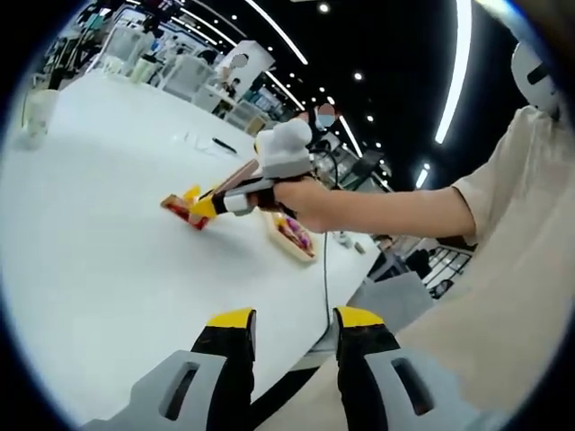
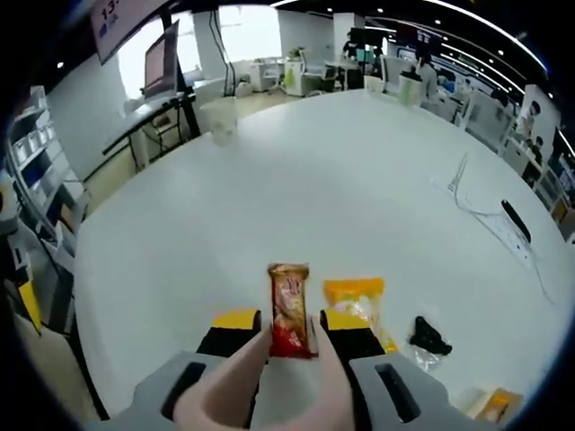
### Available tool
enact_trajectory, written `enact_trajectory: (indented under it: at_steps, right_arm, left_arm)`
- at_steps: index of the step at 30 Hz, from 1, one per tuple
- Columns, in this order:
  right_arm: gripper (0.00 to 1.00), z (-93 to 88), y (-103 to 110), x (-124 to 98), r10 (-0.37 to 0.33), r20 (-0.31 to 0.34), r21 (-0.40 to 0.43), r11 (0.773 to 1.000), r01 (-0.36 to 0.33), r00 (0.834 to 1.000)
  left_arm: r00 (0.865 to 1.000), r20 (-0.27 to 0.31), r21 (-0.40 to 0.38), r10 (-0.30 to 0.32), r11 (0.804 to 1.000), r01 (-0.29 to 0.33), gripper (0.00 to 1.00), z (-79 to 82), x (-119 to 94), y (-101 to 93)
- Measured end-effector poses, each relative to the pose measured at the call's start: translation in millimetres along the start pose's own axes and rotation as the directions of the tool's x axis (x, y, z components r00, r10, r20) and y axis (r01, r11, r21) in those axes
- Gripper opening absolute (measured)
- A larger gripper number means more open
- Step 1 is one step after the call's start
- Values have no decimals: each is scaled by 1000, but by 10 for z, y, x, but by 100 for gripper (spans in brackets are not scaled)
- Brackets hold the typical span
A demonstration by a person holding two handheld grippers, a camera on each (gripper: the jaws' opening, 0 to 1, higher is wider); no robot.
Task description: Place the target food into the container with the food tongs after gripping and lifting it, then release it inside without dropping or visibly crushing the food.
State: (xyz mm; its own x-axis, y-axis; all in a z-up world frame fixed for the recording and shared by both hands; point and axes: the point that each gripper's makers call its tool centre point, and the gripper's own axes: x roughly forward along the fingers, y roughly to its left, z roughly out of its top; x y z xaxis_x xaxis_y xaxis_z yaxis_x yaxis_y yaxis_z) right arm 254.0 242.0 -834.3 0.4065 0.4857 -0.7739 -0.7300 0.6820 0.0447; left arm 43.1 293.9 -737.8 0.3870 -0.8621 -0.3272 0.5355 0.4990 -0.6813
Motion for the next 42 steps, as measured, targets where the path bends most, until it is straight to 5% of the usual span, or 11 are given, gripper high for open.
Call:
enact_trajectory:
  at_steps: [25, 42]
  right_arm:
    - [22, -13, 14, -105, 7, 22, 56, 998, -8, 1000]
    - [22, 53, -96, -486, -12, 91, 107, 994, 2, 996]
  left_arm:
    - [1000, 17, -6, 4, 1000, -3, 33, -18, 9, -1]
    - [1000, 11, 20, -28, 999, 28, 33, 18, 85, -70]
